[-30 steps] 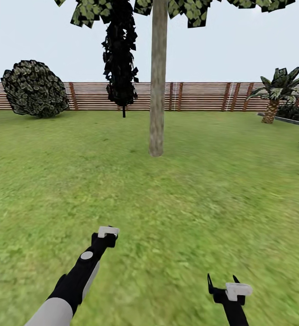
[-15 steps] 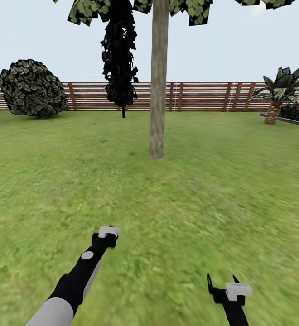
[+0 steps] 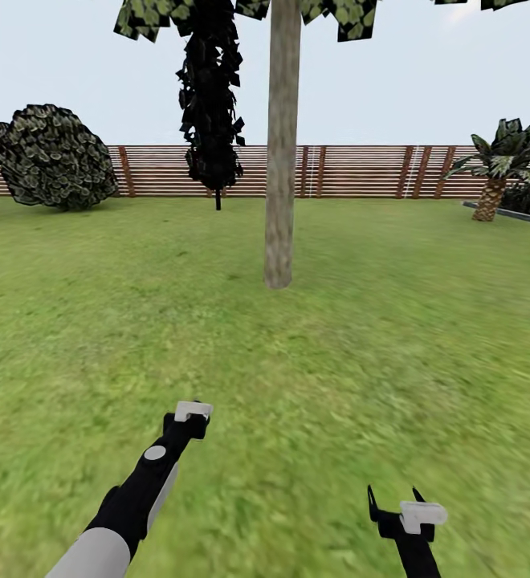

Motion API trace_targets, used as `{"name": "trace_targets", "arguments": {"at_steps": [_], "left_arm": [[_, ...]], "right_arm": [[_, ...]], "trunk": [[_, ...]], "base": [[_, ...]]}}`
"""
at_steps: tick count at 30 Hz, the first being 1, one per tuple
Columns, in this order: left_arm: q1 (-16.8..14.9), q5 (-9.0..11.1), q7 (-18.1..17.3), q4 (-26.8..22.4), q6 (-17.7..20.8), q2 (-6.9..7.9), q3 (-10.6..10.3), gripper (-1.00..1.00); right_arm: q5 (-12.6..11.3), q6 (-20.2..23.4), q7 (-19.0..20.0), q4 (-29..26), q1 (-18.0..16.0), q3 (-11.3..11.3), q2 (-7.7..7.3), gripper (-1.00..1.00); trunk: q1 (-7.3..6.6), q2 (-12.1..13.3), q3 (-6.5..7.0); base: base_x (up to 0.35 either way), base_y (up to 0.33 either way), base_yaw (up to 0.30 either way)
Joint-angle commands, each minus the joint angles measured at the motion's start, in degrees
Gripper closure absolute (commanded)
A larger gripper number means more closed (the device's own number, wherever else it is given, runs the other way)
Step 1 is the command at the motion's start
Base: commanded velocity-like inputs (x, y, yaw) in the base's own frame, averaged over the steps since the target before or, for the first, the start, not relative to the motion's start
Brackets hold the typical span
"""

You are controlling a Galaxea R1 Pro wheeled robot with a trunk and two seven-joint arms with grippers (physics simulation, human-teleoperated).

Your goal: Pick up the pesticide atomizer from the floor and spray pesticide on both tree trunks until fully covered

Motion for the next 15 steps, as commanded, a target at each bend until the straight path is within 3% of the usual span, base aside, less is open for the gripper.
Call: {"name": "trace_targets", "arguments": {"at_steps": [1, 15], "left_arm": [[0.0, 0.0, -0.04, -0.01, 0.0, 0.0, 0.0, 1.0], [0.01, 0.0, -0.04, -0.01, 0.0, 0.0, 0.0, 1.0]], "right_arm": [[0.0, 0.0, 0.0, 0.0, 0.0, 0.0, 0.0, -1.0], [0.0, 0.0, 0.0, -0.02, 0.0, 0.0, 0.0, -1.0]], "trunk": [[0.0, 0.0, 0.0], [0.0, 0.0, 0.0]], "base": [[0.338, 0.0, 0.0], [0.338, 0.0, 0.0]]}}
